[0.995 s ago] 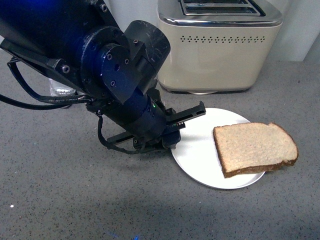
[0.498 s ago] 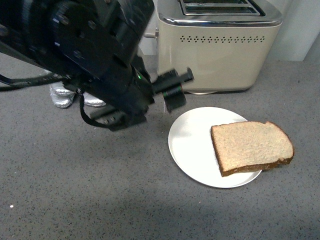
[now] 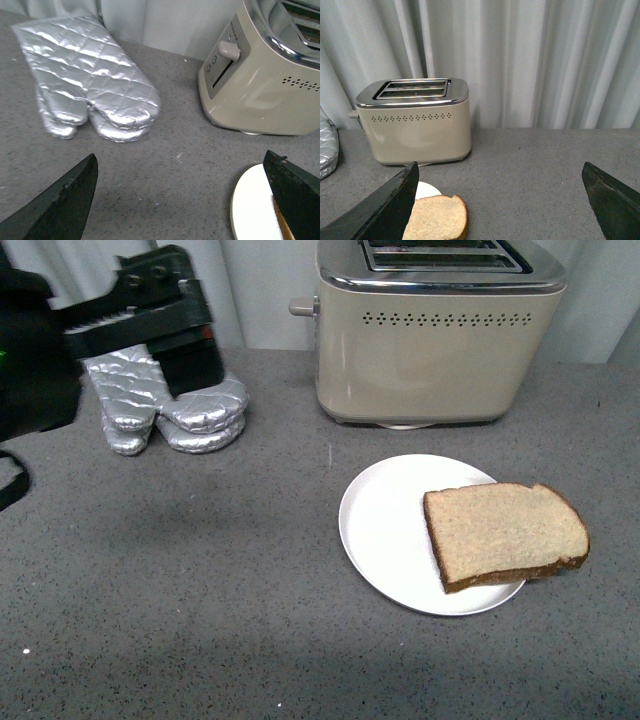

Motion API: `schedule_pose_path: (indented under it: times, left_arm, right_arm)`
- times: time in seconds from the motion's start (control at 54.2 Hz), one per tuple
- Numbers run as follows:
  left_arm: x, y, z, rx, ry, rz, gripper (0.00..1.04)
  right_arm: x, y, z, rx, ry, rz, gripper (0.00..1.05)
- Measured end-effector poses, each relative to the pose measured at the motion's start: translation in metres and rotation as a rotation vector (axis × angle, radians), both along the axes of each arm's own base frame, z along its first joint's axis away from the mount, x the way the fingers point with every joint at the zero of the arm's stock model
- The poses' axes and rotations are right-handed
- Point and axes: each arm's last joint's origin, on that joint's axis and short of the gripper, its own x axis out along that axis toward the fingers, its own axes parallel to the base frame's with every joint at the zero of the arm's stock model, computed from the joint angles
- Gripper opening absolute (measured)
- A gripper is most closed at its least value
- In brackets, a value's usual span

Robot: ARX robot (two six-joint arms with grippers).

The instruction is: Put bread into toaster

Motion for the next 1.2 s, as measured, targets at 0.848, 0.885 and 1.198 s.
schedule_pose_path:
  times: [0.848,0.885,1.198]
  left_arm:
    - [-0.115,0.094,0.013,0.250,-0.356,-0.003,0.04]
    - [-0.117,0.096,0.014,0.252,-0.358,0.013,0.04]
    - [-0.129,0.096,0.020,0.252,-0.376,0.013,0.04]
  right_arm:
    - [0.000,0.000,0.000,0.000,0.000,0.000,0.95]
    - [0.000,0.000,0.000,0.000,0.000,0.000,0.95]
    - [0.000,0.000,0.000,0.000,0.000,0.000,0.95]
